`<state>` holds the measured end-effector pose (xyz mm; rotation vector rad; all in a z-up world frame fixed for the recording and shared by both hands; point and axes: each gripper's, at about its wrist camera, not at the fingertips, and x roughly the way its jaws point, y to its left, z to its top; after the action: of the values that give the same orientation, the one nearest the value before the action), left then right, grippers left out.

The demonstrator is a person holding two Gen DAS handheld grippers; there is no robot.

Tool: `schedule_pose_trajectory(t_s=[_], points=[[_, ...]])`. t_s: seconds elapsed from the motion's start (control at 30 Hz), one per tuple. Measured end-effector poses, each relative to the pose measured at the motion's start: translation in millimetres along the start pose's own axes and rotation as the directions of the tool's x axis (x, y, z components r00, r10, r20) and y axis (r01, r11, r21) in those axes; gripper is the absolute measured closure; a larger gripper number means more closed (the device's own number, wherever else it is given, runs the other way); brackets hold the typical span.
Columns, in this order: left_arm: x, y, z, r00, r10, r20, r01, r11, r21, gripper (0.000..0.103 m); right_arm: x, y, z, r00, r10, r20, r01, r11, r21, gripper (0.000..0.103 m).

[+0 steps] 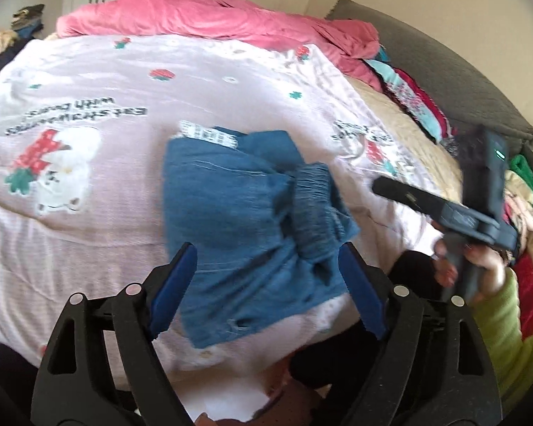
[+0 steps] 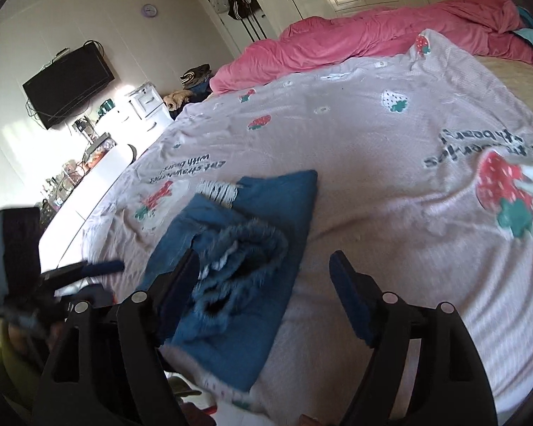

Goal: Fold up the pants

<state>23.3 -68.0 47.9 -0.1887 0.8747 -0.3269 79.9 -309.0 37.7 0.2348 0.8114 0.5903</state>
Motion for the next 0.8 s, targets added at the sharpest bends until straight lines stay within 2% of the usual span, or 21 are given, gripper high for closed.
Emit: schedule_pose_trajectory(t_s=[0.37,0.43,0.63,0.73,0.8], points=[[7.1,29.5,2.8,0.998,0.056,-0.007,-0.057,0.997,-0.047,0.021,-10.8,55.7,-47.9,0.997,0.012,-0.076,-0.024,0.987,-0.158,0.028],[11.2,35.3,4.8,0.998,0.065,-0.014,-0.066,0.996,-0.059,0.019,-8.6,67.0,-51.0,0.997,0.006,-0.075,-0.020,0.983,-0.181,0.022],[25.5,54.2,17.6,0.995,0.099,-0.025,-0.100,0.992,-0.081,0.019,-3.6,93.1,-44.3,0.998,-0.057,-0.017,0.053,0.976,-0.210,0.022],[41.0,65.0,31.1,0.997,0.068,-0.047,-0.073,0.992,-0.106,0.019,5.2,116.4,-46.5,0.998,-0.053,-0.030,0.043,0.960,-0.277,0.022],[51.7,70.8,38.7,0.997,0.034,-0.064,-0.042,0.991,-0.125,0.019,17.8,129.6,-54.1,0.994,-0.081,-0.068,0.056,0.948,-0.315,0.023]])
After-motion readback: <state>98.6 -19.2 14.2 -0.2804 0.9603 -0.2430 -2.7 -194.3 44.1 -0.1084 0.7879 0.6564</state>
